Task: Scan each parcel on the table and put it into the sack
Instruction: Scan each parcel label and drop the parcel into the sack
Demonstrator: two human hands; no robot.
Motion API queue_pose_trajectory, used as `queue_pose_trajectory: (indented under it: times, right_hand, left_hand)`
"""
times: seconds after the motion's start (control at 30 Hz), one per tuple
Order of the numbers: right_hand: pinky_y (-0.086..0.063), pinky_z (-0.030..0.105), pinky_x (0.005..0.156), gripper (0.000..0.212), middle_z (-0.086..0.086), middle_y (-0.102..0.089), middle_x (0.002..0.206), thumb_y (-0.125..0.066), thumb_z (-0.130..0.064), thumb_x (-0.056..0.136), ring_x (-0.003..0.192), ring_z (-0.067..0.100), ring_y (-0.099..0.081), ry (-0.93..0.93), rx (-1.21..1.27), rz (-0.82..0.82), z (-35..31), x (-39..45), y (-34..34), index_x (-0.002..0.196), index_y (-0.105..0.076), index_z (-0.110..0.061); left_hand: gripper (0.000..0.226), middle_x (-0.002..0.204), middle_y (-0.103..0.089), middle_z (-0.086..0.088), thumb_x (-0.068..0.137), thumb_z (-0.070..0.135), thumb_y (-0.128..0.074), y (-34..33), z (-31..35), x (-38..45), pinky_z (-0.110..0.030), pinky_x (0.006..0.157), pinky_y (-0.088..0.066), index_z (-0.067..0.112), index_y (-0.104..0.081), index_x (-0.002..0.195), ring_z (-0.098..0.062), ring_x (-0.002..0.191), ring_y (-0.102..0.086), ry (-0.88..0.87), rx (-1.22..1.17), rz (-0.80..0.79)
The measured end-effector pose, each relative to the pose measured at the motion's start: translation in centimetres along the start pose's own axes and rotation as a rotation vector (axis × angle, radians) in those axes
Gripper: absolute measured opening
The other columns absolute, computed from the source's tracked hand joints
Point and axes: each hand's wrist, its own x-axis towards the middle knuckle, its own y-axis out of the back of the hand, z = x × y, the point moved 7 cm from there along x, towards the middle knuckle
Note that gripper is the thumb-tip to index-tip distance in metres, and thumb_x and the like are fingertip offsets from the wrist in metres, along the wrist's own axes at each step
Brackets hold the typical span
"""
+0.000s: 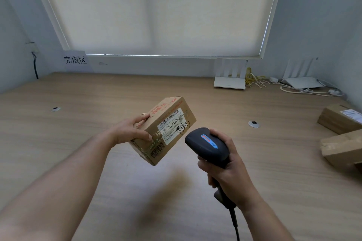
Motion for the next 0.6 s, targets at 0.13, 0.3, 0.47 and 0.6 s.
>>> queue_pose_trajectory:
  times: [0.13,0.3,0.47,0.6]
  right_hand:
    - [-0.046,0.029,0.048,0.069,0.013,-0.061,0.113,-0.074,-0.016,0.068,0.048,0.021,-0.052,0.015,-0.01,0.008,-0.1,-0.5,0.2,0.12,-0.05,-0.055]
    - [-0.046,0.028,0.048,0.069,0.013,-0.059,0.117,-0.073,-0.015,0.068,0.05,0.017,-0.052,0.027,0.022,0.005,0.1,-1.3,-0.4,0.121,-0.049,-0.054]
    - [-0.046,0.029,0.047,0.067,0.013,-0.061,0.107,-0.072,-0.017,0.068,0.049,0.019,-0.052,0.017,0.057,-0.056,0.5,-2.1,-2.9,0.116,-0.05,-0.058]
    - [-0.046,0.03,0.046,0.066,0.011,-0.061,0.105,-0.072,-0.016,0.068,0.05,0.02,-0.051,0.003,0.08,-0.123,0.8,-2.8,-6.1,0.115,-0.05,-0.058]
  left_hand:
    - [0.104,0.129,-0.047,-0.002,0.048,0.033,-0.082,-1.4,-1.1,-2.3,-0.031,0.081,-0.053,0.041,-0.038,0.142,-0.017,0.103,-0.058,-0.038,-0.139,0.099]
    - [0.111,0.127,-0.049,0.001,0.041,0.047,-0.08,-3.2,-3.3,-6.9,-0.028,0.077,-0.054,0.036,-0.039,0.144,-0.013,0.104,-0.059,-0.074,-0.252,0.317]
    - [0.103,0.112,-0.041,0.006,0.049,0.048,-0.076,-4.6,-6.0,-12.6,-0.039,0.097,-0.049,0.042,-0.036,0.144,-0.019,0.112,-0.05,0.012,-0.254,0.569]
    - [0.099,0.121,-0.035,0.001,0.055,0.052,-0.072,-5.2,-8.8,-15.9,-0.049,0.102,-0.045,0.048,-0.029,0.144,-0.023,0.119,-0.045,0.11,-0.282,0.68]
